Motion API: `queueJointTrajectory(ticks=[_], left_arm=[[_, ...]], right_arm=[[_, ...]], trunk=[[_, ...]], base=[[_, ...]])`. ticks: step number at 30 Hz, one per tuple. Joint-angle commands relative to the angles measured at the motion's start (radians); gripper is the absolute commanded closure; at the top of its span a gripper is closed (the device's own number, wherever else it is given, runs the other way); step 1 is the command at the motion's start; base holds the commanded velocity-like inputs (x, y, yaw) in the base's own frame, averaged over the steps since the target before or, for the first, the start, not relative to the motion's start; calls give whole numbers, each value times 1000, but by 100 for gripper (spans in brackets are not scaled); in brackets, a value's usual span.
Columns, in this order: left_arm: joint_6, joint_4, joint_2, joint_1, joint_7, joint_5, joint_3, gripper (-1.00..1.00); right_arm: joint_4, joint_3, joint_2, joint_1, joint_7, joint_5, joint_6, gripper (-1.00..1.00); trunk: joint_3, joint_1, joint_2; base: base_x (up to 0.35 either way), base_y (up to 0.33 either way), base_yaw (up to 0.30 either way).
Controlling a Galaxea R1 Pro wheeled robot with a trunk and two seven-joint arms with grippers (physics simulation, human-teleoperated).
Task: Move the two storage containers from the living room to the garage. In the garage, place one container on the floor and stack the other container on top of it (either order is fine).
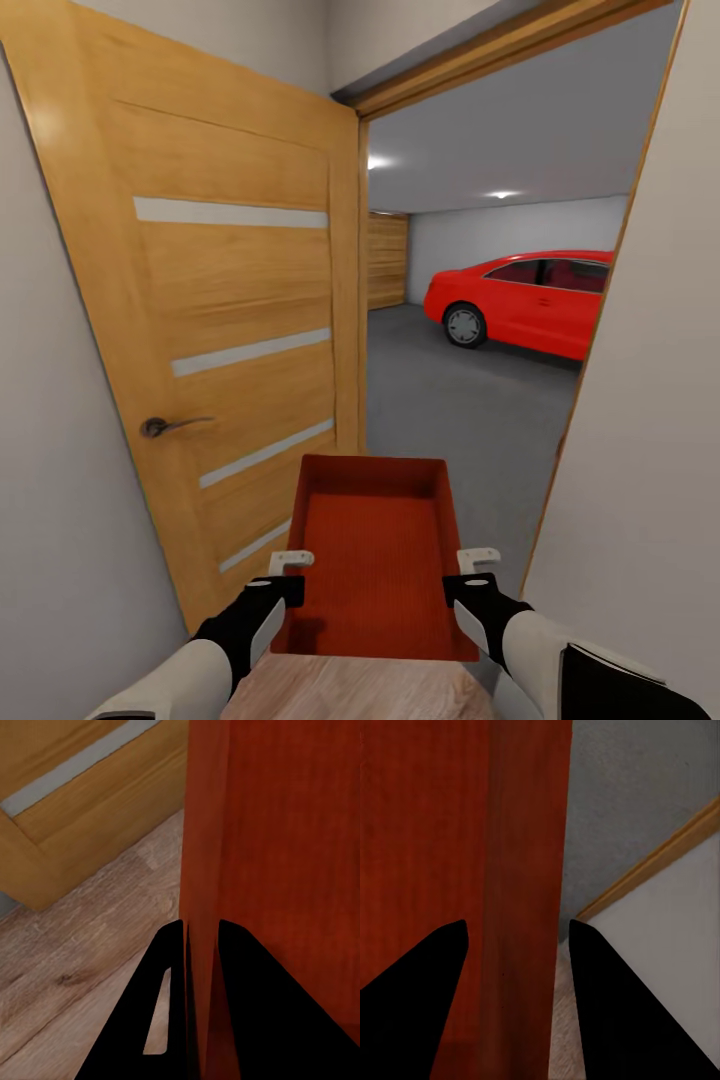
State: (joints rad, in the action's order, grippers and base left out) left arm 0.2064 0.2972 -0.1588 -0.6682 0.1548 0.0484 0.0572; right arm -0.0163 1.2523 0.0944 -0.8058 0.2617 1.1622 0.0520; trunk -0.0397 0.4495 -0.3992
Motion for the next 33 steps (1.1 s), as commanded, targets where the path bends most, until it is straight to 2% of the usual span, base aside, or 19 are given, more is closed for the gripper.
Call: queueJointTrajectory(ticks=[1, 13, 33], left_arm=[[5, -18, 7, 1, 1, 1, -7, 100], [4, -18, 7, 1, 0, 1, -7, 100], [4, -18, 8, 1, 0, 1, -7, 100]], right_arm=[[-1, -22, -5, -1, 2, -7, -11, 100], [-1, -22, -5, -1, 2, -7, -11, 100], [-1, -21, -4, -1, 2, -7, -11, 100]], trunk=[[0, 1, -1], [0, 1, -1], [0, 1, -1]], base=[[114, 149, -20], [170, 237, -13], [112, 102, -231]])
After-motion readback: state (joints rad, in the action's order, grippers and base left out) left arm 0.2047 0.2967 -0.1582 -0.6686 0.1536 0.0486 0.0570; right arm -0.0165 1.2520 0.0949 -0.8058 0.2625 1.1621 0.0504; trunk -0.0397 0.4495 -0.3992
